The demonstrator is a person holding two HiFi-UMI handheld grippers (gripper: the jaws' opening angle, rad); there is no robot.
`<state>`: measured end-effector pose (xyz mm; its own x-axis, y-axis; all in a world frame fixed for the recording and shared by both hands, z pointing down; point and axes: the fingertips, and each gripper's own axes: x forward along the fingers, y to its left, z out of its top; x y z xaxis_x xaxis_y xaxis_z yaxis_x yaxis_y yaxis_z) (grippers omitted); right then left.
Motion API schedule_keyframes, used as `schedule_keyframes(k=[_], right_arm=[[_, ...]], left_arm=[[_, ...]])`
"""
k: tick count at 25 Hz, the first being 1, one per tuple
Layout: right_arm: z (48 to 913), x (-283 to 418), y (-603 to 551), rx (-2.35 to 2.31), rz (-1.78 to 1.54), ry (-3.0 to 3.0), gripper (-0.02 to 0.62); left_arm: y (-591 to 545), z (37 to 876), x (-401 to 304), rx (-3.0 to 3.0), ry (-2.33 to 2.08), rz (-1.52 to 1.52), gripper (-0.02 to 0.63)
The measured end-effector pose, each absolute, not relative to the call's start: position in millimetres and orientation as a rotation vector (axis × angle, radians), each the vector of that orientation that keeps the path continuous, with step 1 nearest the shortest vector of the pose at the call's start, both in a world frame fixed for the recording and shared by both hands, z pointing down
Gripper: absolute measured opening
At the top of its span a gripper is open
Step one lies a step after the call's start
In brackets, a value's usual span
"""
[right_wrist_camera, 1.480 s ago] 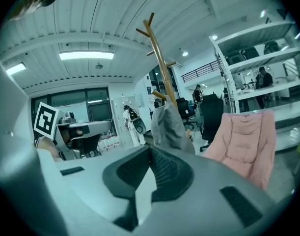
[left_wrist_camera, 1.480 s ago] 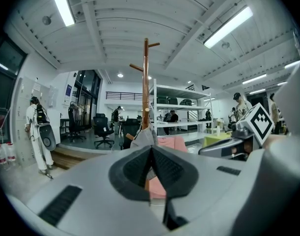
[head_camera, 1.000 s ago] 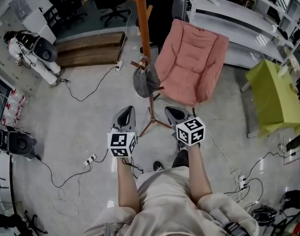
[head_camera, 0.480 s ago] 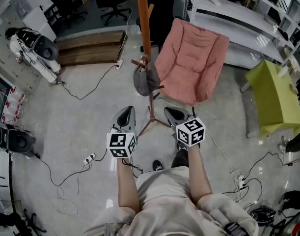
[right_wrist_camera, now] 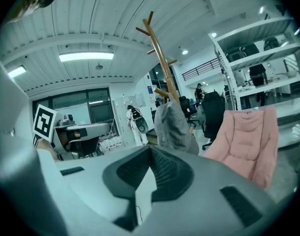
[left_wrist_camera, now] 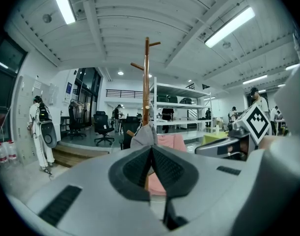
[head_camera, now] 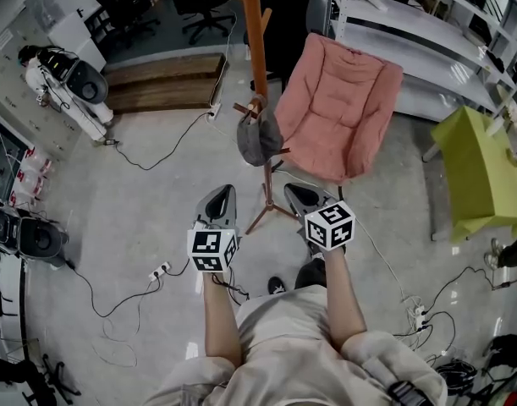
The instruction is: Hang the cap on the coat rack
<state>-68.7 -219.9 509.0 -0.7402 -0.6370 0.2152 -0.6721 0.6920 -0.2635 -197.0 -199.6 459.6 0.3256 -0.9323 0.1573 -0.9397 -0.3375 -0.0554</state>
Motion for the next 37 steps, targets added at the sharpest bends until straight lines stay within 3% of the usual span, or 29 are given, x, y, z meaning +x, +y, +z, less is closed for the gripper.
schedule_keyframes(k=[37], right_arm=[[514,-84,-216,0.997,0.448,-2.783,0.003]], left_arm=[[-198,466,-209,2.471,-1.814,0.198,0.008]])
